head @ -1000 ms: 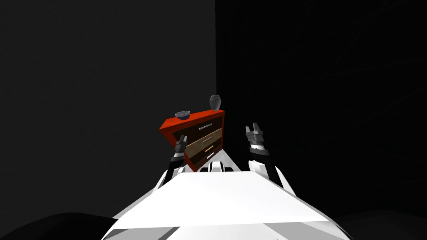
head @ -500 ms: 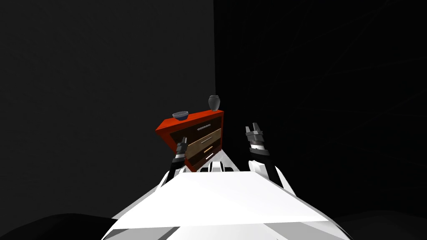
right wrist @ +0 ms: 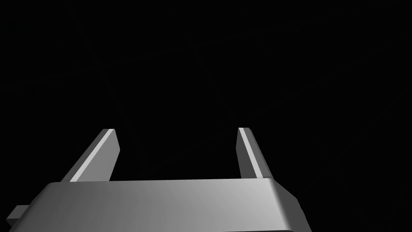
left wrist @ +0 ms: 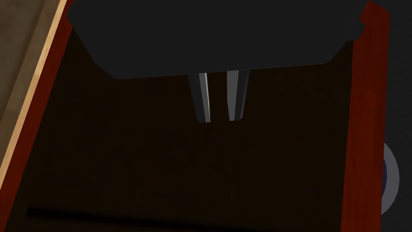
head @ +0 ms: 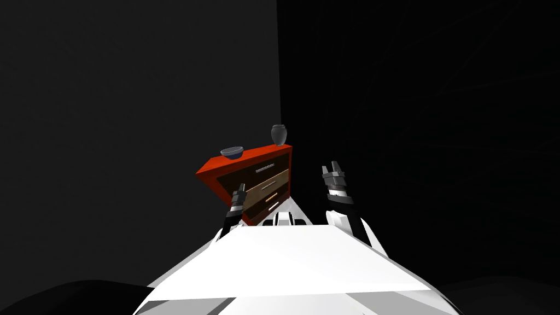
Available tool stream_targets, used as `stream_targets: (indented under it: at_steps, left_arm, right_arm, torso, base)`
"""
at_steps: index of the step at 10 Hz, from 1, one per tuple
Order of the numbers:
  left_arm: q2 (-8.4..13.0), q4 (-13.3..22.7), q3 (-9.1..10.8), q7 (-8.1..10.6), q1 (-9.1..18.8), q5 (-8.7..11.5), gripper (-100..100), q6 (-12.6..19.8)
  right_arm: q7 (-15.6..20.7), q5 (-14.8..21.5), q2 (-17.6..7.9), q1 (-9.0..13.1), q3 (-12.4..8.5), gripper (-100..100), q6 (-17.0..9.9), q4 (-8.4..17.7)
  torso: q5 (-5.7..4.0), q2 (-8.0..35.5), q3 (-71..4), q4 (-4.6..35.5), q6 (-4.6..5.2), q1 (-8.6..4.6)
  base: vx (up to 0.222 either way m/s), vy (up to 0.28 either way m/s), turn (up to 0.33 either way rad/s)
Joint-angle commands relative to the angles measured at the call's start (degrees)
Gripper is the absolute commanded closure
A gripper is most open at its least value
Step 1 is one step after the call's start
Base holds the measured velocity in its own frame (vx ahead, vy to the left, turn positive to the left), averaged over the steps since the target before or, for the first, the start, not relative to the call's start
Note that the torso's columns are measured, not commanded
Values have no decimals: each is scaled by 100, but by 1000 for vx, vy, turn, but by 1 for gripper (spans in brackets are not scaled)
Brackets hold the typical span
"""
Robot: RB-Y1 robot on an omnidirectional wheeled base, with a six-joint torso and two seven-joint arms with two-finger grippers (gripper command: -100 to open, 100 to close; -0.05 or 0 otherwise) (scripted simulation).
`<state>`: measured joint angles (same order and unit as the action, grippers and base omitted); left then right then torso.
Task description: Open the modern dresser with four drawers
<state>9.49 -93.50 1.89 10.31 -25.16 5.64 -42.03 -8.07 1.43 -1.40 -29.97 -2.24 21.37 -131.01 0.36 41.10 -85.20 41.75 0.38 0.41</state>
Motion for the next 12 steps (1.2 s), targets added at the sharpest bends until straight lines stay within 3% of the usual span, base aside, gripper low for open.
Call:
stream_targets:
  at_steps: [1, 3, 12]
  left_arm:
    - [-26, 360, -22, 43, 48, 18, -100, -43]
    - [-64, 782, -37, 117, 102, 54, -100, -287]
    - [-181, 2038, -72, 286, 225, 136, -100, -843]
  right_arm:
    - [0, 0, 0, 0, 0, 0, 0, 0]
    - [0, 0, 0, 0, 0, 0, 0, 0]
    - [0, 0, 0, 0, 0, 0, 0, 0]
  torso:
    - [3, -3, 0, -2, -2, 3]
    - [5, -12, -4, -3, 7, 2]
    - [2, 15, 16, 13, -7, 8]
  base:
    - [21, -41, 16]
    - [36, -54, -2]
    - [38, -47, 5]
